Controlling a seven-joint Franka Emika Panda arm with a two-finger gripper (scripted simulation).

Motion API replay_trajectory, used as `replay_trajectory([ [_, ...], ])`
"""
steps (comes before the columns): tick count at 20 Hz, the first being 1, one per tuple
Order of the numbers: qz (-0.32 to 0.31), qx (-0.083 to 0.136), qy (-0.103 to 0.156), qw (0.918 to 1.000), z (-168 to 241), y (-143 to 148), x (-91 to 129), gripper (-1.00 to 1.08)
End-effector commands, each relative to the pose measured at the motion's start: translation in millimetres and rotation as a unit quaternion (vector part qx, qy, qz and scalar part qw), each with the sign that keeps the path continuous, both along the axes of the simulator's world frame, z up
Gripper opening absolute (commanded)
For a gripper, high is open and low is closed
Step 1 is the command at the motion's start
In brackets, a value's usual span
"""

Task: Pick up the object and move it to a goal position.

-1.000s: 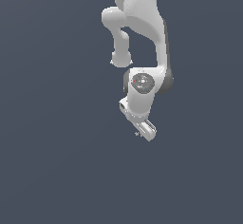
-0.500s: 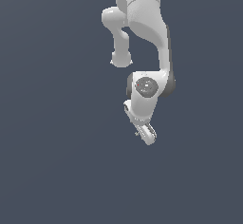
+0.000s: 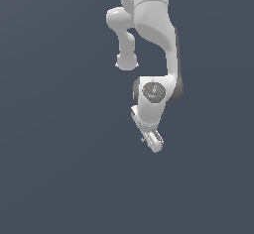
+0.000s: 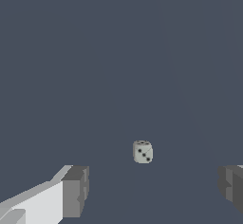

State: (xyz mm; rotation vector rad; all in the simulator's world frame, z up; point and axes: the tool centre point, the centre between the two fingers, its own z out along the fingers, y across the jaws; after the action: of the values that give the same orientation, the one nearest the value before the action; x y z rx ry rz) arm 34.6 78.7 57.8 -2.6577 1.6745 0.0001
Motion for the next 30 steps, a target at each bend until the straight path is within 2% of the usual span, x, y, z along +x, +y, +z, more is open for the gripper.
replay_trajectory([
  [1,0.000,0.000,0.000,1.0000,-5,0,0,1.00],
  [9,-0.002,0.000,0.000,1.0000,-43,0,-1,1.00],
  [14,-0.002,0.000,0.000,1.0000,-49,0,0,1.00],
  [15,-0.002,0.000,0.000,1.0000,-49,0,0,-1.00],
  [30,-0.002,0.000,0.000,1.0000,-41,-2,0,-1.00],
])
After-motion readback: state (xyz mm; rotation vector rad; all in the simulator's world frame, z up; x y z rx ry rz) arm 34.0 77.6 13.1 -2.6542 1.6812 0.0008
